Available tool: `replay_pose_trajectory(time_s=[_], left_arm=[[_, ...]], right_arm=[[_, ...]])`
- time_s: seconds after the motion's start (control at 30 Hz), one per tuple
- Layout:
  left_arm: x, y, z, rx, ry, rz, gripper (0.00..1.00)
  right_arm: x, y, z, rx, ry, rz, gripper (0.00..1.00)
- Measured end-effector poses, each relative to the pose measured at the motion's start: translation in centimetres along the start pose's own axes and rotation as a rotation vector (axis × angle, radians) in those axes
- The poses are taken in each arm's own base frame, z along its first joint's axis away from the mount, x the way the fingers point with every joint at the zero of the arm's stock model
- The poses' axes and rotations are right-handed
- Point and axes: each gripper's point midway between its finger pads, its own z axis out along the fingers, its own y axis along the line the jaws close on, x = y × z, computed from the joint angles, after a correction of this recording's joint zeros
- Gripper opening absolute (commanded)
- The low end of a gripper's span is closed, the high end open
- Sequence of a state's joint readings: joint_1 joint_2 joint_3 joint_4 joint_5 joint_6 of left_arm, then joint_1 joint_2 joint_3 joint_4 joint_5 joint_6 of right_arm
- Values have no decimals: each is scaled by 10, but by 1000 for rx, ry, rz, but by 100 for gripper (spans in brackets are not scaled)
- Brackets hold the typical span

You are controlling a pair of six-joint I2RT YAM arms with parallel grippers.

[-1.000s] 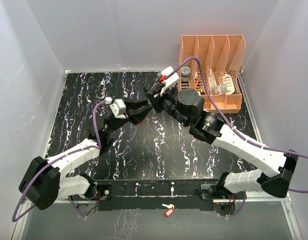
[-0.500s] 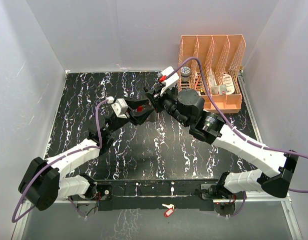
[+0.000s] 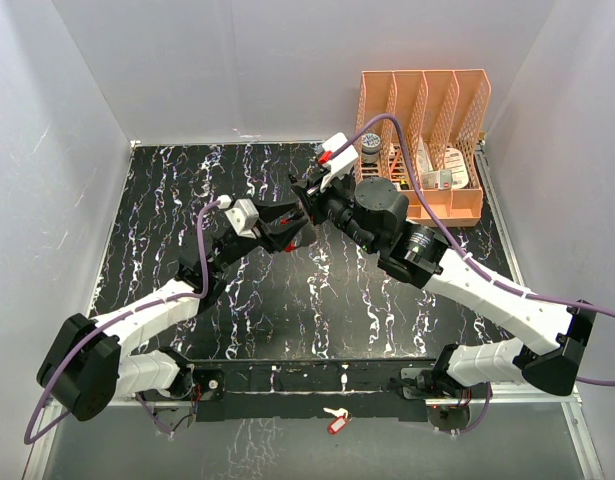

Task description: Remove the keys from the keyring

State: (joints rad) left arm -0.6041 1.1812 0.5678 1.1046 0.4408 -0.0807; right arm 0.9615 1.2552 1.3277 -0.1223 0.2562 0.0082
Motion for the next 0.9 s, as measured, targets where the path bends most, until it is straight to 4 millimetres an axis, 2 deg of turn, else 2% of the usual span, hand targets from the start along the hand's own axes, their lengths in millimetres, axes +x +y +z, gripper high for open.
replay_pose_trajectory(time_s=[0.13,0.3,0.33,0.6,0.8,0.83,0.9], left_arm=[[10,2,-4,-19,29,-2,34],[11,6,-6,-43,33,4,3],[11,7,-6,-46,31,3,0],[8,19,-3,-99,39,39,0],[-11,35,-2,-153,72,211,0],[-16,38,-1,-158,85,257,0],[-29,44,0,-165,109,368,0]], right_arm=[[0,-1,0,4,-1,-4,0],[-1,-1,0,3,-1,-6,0],[-1,-1,0,3,-2,-6,0],[-1,-1,-1,5,-2,-6,0],[-6,-5,-9,12,-17,-3,0],[-5,-6,-11,14,-17,-3,5],[-4,-7,-17,15,-23,-1,25]])
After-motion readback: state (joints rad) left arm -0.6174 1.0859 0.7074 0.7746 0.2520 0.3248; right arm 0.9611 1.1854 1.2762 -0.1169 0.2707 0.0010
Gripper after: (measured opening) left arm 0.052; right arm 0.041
